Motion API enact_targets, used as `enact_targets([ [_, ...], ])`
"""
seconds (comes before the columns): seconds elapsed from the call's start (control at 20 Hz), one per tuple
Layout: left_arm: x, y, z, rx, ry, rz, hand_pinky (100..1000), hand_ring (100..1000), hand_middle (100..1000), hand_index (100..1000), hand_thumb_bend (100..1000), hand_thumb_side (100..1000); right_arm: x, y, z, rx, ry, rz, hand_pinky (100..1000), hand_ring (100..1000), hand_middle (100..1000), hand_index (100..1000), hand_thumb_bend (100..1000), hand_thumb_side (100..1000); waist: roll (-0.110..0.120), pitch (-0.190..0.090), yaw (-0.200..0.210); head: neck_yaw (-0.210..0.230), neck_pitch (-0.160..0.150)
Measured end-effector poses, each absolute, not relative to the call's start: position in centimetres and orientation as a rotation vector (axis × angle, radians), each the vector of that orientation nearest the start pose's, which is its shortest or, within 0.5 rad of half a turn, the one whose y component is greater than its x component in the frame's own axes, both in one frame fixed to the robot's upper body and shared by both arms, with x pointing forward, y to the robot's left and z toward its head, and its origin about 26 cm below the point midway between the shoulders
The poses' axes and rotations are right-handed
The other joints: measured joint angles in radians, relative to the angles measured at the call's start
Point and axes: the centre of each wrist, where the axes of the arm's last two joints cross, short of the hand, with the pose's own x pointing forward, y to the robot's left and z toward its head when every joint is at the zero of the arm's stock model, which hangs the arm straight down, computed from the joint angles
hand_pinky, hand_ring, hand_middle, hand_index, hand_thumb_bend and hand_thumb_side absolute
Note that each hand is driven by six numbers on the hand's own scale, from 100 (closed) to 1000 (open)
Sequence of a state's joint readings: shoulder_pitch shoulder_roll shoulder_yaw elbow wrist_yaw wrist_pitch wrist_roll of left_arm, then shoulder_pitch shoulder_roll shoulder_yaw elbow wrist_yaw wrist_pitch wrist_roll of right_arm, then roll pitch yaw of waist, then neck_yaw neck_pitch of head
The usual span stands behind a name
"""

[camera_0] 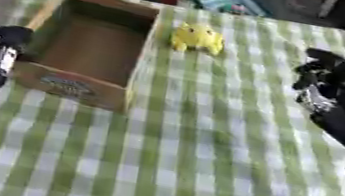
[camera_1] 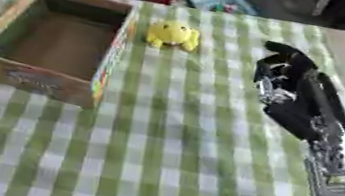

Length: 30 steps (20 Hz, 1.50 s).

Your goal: Pick up objects on the table and place them in the box.

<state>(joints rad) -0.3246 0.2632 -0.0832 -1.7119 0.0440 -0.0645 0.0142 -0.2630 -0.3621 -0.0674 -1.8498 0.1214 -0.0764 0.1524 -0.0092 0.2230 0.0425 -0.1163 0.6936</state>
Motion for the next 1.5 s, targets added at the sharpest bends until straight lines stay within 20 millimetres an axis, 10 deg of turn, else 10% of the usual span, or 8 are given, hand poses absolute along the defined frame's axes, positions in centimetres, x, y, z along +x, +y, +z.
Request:
enact_targets([
  [0.45,34.0,24.2,13.0,0.029,-2.066,-0.330,704,866,727,653,100,598,32.8,-32.2,22.3,-0.442,-2.242,0.688,451,580,647,871,100,418,-0.012,-0.003,0.009,0.000,0.000],
  [0.9,34.1,23.8,13.3,0.006,-2.071,-0.363,703,865,726,653,100,588,37.0,-33.7,29.5,-0.592,-2.304,0.884,502,628,702,893,100,152,-0.032,-0.008,0.054,-0.017,0.000],
  [1.5,34.6,22.4,14.8,-0.056,-2.110,-0.429,702,864,724,653,100,570,45.3,-35.3,27.6,-0.847,-1.977,1.183,656,782,817,920,100,187,-0.049,-0.006,0.154,-0.066,-0.002],
])
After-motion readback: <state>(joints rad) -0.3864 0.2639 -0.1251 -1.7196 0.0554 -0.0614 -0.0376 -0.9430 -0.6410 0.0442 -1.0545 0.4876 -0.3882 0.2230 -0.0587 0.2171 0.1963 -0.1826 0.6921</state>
